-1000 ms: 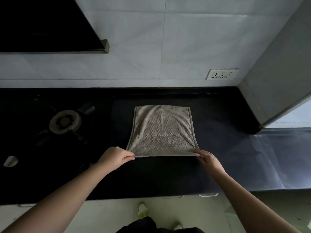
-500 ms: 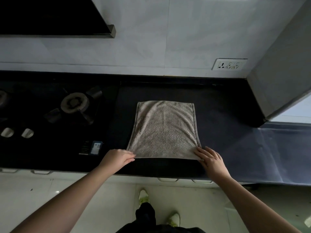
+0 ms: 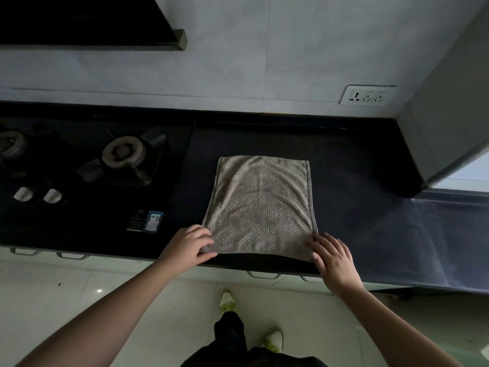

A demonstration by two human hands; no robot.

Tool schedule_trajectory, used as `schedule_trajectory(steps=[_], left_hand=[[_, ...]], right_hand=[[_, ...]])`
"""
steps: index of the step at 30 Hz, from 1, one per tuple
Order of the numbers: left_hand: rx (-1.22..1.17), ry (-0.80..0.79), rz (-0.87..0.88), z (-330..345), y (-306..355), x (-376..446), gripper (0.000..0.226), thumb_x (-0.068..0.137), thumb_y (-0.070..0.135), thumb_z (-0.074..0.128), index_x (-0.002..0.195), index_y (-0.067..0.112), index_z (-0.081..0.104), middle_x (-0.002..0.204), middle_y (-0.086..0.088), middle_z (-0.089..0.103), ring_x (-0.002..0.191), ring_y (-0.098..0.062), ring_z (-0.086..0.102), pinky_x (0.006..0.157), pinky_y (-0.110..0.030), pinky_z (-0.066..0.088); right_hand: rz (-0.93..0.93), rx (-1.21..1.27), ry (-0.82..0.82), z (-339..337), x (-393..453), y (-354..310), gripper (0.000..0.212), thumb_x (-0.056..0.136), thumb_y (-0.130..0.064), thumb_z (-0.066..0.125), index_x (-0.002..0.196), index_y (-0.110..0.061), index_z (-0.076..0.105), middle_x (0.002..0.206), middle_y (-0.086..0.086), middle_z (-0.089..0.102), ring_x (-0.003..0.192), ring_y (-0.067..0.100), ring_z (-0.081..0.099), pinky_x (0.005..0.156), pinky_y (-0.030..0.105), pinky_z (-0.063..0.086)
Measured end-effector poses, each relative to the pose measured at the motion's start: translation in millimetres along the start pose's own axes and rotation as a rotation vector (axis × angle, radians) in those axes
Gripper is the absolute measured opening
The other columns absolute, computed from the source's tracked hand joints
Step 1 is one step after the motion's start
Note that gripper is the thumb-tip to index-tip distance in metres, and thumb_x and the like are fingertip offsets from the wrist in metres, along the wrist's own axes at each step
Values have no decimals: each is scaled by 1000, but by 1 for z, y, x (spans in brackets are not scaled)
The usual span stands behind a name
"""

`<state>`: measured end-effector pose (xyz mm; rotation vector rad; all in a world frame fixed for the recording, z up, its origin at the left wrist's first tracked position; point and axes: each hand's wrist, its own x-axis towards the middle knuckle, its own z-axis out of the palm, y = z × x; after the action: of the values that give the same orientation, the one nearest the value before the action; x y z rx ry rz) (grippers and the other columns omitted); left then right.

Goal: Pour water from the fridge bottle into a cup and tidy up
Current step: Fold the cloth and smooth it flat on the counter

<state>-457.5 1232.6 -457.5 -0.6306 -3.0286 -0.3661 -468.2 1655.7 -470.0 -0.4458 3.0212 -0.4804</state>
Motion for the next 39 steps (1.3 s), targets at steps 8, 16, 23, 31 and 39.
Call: schedule_trajectory(steps=[8,16,23,31,39], left_hand=[[-43,40,-40,11,31,40,50,101,46,36,132,15,59,134,0,57,126,-18,52,102,-40,48],[40,-37,-165,44,45,86,62,99,48,36,153,19,36,162,-5,26,151,-23,20,118,-46,31],[48,-103,-200,58,38,119,66,97,58,35,156,32,25,166,-3,15,153,-22,12,120,-51,17],[46,-144,-229,55,36,128,70,92,60,38,156,37,22,165,-2,16,153,-23,12,120,-55,13],[34,-137,-223,50,20,163,68,94,61,33,156,38,19,166,0,13,153,-21,9,121,-54,11]], right_hand=[[34,59,3,1,30,-26,66,101,-55,13,140,-18,50,144,5,52,136,24,41,115,32,18],[61,-13,-80,21,93,-73,69,95,-59,23,156,-31,6,163,4,11,150,25,9,121,43,10],[131,-95,-35,40,134,-98,68,96,-62,21,156,-32,10,163,4,-1,150,23,-4,119,49,-4],[215,-161,-127,51,150,-99,72,91,-70,24,154,-40,7,164,3,0,151,21,-7,117,59,-5],[263,-129,-134,44,185,-92,71,90,-72,23,152,-45,4,164,0,0,151,20,-3,117,60,3]])
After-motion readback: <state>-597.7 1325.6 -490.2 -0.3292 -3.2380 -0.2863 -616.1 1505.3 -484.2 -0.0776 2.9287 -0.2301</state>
